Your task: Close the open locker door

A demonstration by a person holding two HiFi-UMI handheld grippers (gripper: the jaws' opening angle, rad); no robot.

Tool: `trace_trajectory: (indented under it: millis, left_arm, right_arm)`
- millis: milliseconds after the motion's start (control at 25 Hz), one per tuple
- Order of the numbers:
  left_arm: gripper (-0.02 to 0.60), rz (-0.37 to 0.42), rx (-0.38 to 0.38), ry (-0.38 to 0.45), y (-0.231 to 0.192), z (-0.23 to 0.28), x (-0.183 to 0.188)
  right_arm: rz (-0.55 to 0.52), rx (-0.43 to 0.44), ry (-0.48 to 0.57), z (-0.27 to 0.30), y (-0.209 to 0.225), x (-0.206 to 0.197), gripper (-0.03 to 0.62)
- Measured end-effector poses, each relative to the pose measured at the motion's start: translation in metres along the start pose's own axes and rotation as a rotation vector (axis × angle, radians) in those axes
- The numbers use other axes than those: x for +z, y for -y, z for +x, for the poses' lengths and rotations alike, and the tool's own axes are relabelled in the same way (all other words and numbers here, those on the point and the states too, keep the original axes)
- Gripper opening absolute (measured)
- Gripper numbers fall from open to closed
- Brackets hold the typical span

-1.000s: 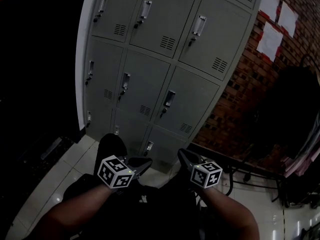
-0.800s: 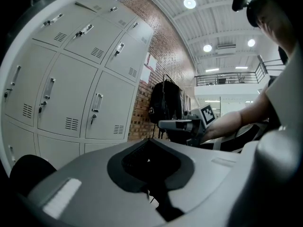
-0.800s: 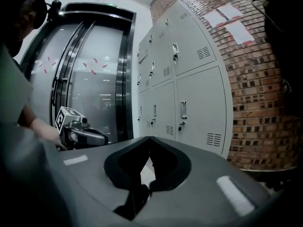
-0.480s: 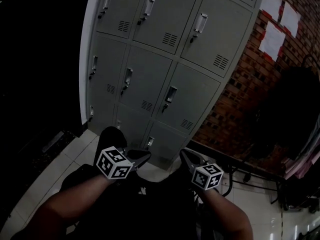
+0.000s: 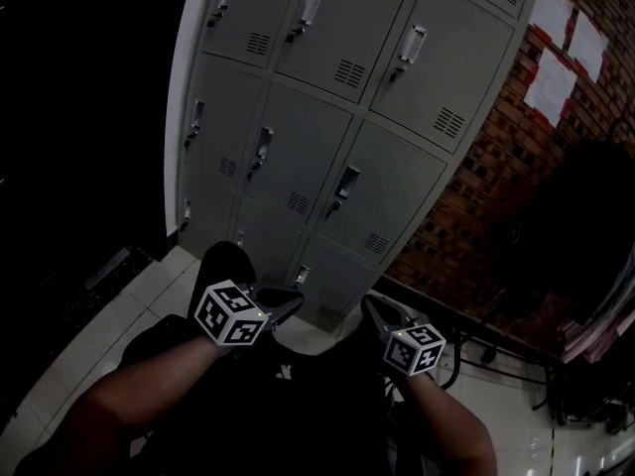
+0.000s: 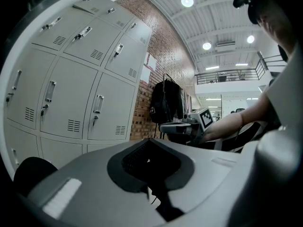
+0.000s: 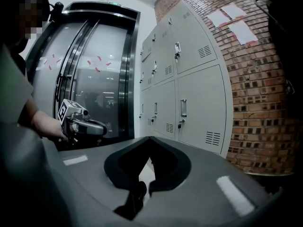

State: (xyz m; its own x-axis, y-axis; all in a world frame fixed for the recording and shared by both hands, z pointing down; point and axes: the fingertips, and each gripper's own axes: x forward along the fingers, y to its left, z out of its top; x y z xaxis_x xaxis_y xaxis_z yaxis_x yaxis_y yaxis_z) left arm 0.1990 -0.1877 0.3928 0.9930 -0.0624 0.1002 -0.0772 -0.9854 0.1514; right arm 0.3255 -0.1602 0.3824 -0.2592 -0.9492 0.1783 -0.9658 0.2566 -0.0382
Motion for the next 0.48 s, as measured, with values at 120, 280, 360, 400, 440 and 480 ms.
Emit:
trace_trajectory:
  millis: [120, 280, 360, 400, 440, 480]
  left_arm:
    - [0.012, 0.003, 0.004, 0.001, -0.0001, 0.0007, 0.0005]
    - [0.012, 0.003, 0.007, -0.001, -0.0007, 0.0005, 0.0000]
    - [0.012, 0.004, 0.008, 0.000, -0.0010, 0.0003, 0.0004]
    - [0.012, 0.004, 0.008, 0.001, -0.0011, 0.0001, 0.0007]
    - [0.012, 0.004, 0.008, 0.002, -0.0013, -0.0002, 0.0008]
    - [0.012, 0.003, 0.008, 0.002, -0.0014, -0.0004, 0.0009]
  right_arm:
    - [0.015, 0.002, 0.002, 0.0001, 0.0014, -0.0008, 0.002]
    - [0.009, -0.009, -0.001, -0.0009, 0.0047, -0.0019, 0.002]
    - [0.010, -0.010, 0.000, -0.0008, 0.0050, -0.0014, 0.002]
    - [0.010, -0.010, -0.001, -0.0006, 0.0048, -0.0013, 0.002]
    - [0.009, -0.009, -0.002, -0.0002, 0.0045, -0.0015, 0.002]
    - [0.008, -0.008, -0.004, 0.0001, 0.0040, -0.0018, 0.002]
